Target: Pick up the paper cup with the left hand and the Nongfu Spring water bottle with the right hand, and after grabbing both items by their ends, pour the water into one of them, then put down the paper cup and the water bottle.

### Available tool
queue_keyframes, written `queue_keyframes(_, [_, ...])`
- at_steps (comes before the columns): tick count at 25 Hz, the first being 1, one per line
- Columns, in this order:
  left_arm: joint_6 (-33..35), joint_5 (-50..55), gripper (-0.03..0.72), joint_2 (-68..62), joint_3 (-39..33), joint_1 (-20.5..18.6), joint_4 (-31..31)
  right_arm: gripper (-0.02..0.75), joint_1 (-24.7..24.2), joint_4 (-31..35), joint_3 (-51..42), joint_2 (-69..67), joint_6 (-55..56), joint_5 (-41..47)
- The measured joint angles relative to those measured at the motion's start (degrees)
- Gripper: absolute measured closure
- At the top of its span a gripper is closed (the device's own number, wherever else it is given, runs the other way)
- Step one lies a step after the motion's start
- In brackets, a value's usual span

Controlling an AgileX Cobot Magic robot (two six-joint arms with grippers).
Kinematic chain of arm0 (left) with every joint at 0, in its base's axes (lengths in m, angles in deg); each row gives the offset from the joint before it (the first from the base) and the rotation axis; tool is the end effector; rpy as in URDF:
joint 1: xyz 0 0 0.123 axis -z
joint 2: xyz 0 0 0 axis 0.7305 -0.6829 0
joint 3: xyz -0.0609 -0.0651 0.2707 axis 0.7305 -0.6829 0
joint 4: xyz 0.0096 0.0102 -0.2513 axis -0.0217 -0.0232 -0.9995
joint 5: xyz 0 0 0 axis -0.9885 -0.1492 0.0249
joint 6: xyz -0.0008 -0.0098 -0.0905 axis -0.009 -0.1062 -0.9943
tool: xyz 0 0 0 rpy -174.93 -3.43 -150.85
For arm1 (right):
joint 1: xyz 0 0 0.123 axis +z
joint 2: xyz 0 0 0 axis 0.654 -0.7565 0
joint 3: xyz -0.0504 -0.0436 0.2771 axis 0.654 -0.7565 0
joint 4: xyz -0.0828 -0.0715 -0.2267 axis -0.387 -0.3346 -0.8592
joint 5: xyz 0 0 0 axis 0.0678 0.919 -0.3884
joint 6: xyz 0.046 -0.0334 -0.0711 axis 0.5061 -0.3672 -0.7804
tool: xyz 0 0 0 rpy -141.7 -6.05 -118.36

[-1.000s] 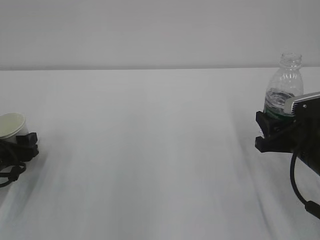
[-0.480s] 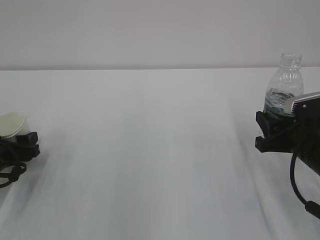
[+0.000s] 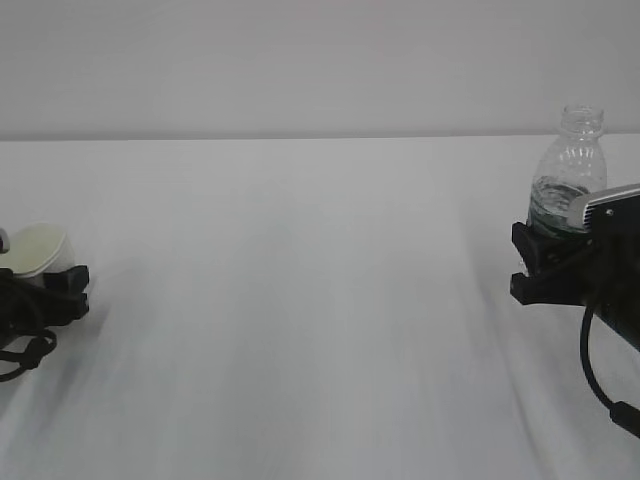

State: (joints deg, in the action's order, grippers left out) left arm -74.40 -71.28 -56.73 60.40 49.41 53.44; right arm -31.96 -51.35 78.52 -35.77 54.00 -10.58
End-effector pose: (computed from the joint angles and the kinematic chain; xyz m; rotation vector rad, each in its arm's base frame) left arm 0.2916 -0.0152 0.0624 -0.0128 1.9509 -0.1063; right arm 0.2660 0.0445 0.1237 -0.2909 1.7943 0.0368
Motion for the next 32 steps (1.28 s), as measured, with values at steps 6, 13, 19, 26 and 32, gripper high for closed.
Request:
queue_keyframes(6, [0.0, 0.0, 0.215, 0.0, 0.0, 0.0, 8.7, 0.339, 0.0, 0.0, 0.0, 0.0, 0.0, 0.0])
queue_keyframes(13, [0.0, 0.0, 0.215, 0.0, 0.0, 0.0, 19.3, 0.339, 0.0, 0.0, 0.0, 0.0, 0.0, 0.0])
queue_keyframes(19, [-2.1, 0.0, 0.218, 0.0, 0.0, 0.0, 29.8, 0.340, 0.0, 0.0, 0.0, 0.0, 0.0, 0.0])
queue_keyframes(26, [-5.6, 0.0, 0.238, 1.5, 0.0, 0.0, 39.2, 0.339, 0.0, 0.0, 0.0, 0.0, 0.0, 0.0])
queue_keyframes(32, [-8.3, 0.1, 0.239, 3.4, 0.0, 2.2, 43.3, 0.340, 0.0, 0.0, 0.0, 0.0, 0.0, 0.0])
